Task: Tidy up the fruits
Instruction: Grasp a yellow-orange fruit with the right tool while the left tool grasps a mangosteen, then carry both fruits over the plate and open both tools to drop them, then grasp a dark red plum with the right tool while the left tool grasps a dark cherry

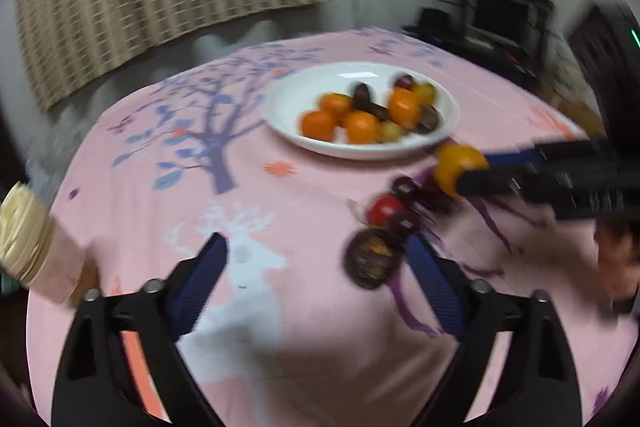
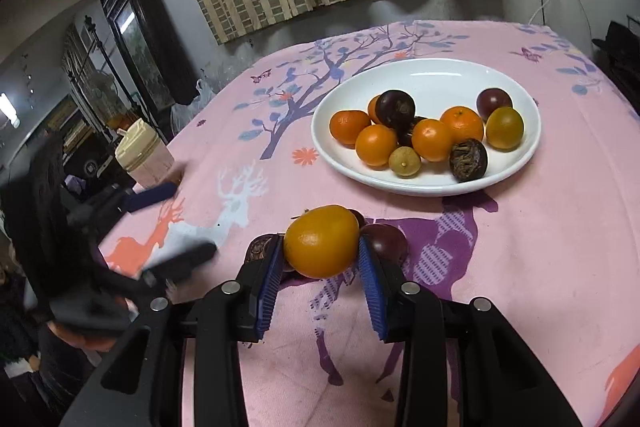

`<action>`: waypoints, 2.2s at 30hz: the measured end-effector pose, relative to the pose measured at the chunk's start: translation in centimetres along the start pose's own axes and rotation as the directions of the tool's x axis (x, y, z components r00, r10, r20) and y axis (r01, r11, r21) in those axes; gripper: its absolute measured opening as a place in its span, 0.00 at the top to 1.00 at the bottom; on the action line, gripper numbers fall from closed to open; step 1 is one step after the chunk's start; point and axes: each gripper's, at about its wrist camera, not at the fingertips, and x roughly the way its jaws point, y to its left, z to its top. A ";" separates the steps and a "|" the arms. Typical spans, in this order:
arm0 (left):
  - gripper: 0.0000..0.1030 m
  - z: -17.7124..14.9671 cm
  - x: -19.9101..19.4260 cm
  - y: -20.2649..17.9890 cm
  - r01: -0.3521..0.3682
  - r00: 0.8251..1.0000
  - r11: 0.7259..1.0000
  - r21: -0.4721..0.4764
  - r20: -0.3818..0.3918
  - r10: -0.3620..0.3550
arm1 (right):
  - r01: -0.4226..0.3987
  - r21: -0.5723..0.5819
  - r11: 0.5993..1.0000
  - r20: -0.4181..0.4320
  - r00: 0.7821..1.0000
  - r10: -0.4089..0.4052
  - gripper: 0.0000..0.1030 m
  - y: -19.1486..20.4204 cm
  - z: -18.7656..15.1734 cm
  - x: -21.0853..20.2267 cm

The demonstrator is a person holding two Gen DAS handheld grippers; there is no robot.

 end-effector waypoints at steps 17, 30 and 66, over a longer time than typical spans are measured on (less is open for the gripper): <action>0.57 -1.1 4.5 -2.3 0.081 0.993 0.994 0.078 -0.093 -0.074 | -0.007 0.004 1.000 0.016 1.000 0.007 0.63 0.2 0.2 -0.6; 0.58 -0.6 2.9 -2.0 0.117 0.991 0.993 0.006 -0.063 -0.117 | 0.009 0.008 1.000 0.013 1.000 -0.009 0.63 -0.2 -0.1 -0.4; 0.06 6.9 3.8 4.8 -0.099 0.993 0.897 -0.431 0.020 0.120 | 0.196 -0.044 0.980 0.119 0.975 -0.189 0.46 -3.5 5.0 1.4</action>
